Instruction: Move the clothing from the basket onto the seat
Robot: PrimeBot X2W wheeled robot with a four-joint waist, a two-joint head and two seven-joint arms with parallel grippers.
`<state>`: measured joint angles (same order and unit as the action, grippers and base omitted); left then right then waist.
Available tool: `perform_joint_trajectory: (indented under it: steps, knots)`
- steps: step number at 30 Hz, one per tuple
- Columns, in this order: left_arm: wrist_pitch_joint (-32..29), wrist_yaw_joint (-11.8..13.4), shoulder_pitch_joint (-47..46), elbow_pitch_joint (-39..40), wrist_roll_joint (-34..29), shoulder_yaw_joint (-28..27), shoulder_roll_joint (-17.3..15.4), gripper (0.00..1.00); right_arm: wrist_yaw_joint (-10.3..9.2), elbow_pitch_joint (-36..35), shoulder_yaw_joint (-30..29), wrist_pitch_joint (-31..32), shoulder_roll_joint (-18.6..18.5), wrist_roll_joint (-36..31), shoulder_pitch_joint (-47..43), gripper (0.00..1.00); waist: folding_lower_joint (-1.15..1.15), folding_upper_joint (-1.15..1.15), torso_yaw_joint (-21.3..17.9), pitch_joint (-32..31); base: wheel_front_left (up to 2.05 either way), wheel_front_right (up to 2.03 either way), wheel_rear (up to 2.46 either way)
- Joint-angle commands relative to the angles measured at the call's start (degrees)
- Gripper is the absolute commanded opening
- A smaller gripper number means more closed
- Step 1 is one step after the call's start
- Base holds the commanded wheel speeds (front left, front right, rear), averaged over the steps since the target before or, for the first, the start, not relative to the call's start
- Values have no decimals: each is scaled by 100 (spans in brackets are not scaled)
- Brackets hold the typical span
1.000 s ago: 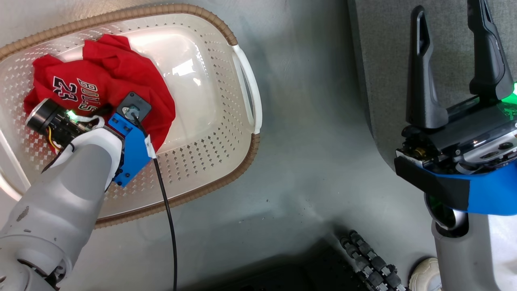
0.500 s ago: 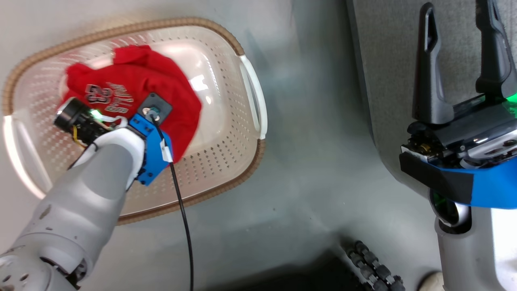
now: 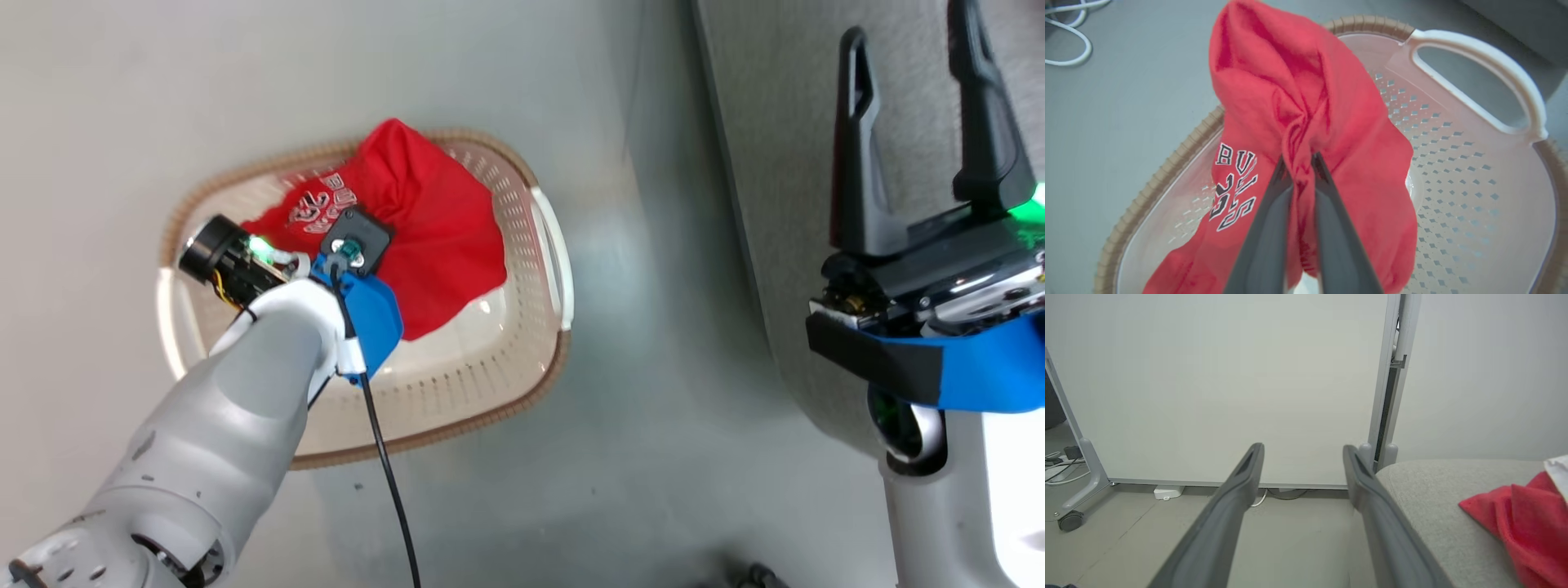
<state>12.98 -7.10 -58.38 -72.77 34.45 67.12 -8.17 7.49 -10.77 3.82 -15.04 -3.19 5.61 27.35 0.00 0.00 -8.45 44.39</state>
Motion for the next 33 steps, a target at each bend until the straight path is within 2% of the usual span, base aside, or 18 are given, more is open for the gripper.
perform_joint_trajectory:
  steps: [1, 8, 15, 33]
  knots:
    - [86, -20, 79, 38, 62, -40, 27, 0, 1, 51, -19, -21, -29, 7, -145, 100, 0, 0, 158, -490, 0, 0, 0]
    - [225, -39, 320, 484, 121, -130, 71, 0, 1, 357, -139, -21, -118, 47, -607, 100, 0, 0, 383, -1425, 0, 0, 0]
    - [228, 52, 695, 1468, 33, -647, -101, 0, 1, 721, -183, -22, -230, 74, -1147, 100, 0, 0, 587, -2298, 0, 0, 0]
    - [229, 82, 1764, 2806, -298, -1844, -225, 0, 1, 1244, 86, -21, -132, 232, -2122, 100, 0, 0, 737, -4007, 0, 0, 0]
